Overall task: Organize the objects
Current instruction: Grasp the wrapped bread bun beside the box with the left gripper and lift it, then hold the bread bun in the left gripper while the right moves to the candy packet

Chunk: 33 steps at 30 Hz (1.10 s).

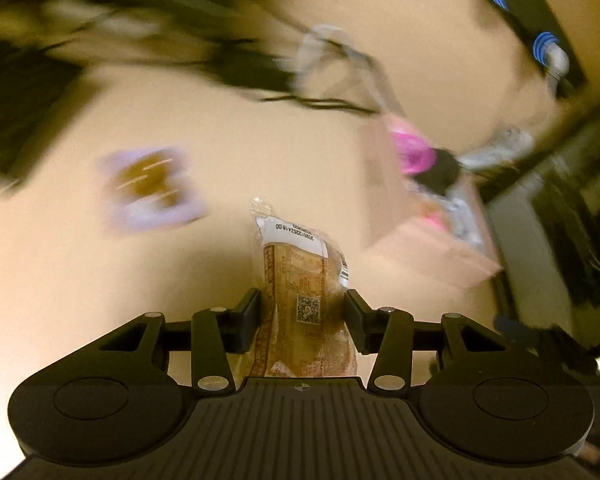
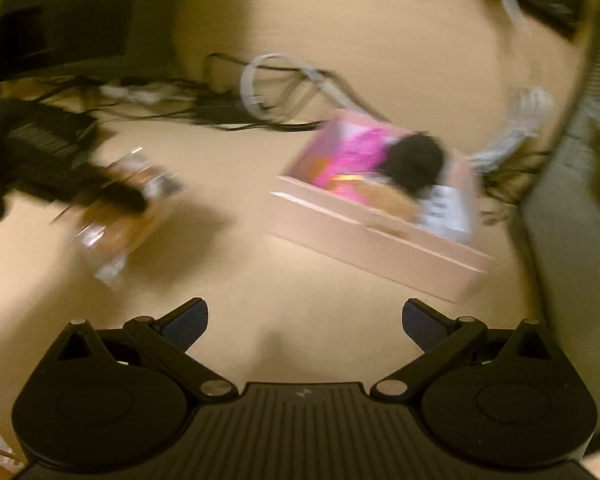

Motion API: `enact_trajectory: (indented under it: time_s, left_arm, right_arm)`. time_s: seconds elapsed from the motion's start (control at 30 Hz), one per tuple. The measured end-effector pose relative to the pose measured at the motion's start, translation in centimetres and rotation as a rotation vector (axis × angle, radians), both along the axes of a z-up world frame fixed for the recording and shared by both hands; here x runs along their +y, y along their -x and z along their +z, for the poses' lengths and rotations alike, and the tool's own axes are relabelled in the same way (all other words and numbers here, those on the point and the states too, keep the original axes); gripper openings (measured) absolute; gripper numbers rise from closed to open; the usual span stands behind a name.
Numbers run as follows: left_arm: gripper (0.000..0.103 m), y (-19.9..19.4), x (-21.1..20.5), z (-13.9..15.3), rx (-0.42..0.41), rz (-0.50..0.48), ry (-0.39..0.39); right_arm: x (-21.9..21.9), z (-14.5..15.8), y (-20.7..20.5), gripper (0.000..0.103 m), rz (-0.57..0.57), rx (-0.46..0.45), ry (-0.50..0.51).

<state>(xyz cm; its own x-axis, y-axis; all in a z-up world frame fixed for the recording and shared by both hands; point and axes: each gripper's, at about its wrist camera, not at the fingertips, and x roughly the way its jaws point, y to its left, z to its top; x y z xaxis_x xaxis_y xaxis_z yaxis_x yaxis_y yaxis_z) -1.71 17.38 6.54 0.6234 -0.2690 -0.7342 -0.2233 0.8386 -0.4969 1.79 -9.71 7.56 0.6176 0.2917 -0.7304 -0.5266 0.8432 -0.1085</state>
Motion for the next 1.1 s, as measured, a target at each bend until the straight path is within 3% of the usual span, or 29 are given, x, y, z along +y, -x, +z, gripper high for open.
enact_trajectory:
  time_s: [0.23, 0.43, 0.6, 0.7, 0.73, 0.83, 0.87, 0.93, 1.1]
  left_arm:
    - [0.05, 9.7, 7.4, 1.5, 0.018, 0.334, -0.08]
    - [0.05, 13.8, 12.0, 1.1, 0.039, 0.469, -0.07]
    - [0.05, 13.6, 13.3, 0.3, 0.023, 0.421, -0.017]
    - [0.05, 12.6, 13.3, 0.1, 0.021, 0.37, 0.004]
    - [0.05, 12.0, 13.2, -0.1, 0.019, 0.355, 0.008]
    - [0.05, 10.5, 12.7, -0.2, 0.009, 0.314, 0.018]
    - [0.05, 10.1, 12.6, -0.3, 0.008, 0.3, 0.022]
    - [0.05, 9.2, 12.3, -0.5, 0.01, 0.274, 0.032]
    - [0.05, 7.4, 11.3, -1.0, 0.004, 0.207, 0.069]
  right_arm:
    - [10.8, -1.4, -2.2, 0.103, 0.226, 0.031, -0.061]
    - [20.7, -3.2, -3.7, 0.103, 0.292, 0.036, -0.071]
    - [24.1, -4.7, -5.5, 0.097, 0.269, 0.036, -0.021]
    - [24.3, -5.1, -6.0, 0.075, 0.279, 0.095, -0.008]
    - [24.1, -5.0, -5.8, 0.062, 0.291, 0.117, -0.011]
    - [22.9, -4.3, -4.6, 0.051, 0.308, 0.116, 0.004]
    - [22.4, -4.2, -4.1, 0.038, 0.315, 0.117, 0.012]
    - [21.3, -4.1, -3.4, 0.021, 0.307, 0.131, 0.044]
    - [17.5, -3.6, -1.8, 0.021, 0.24, 0.121, 0.099]
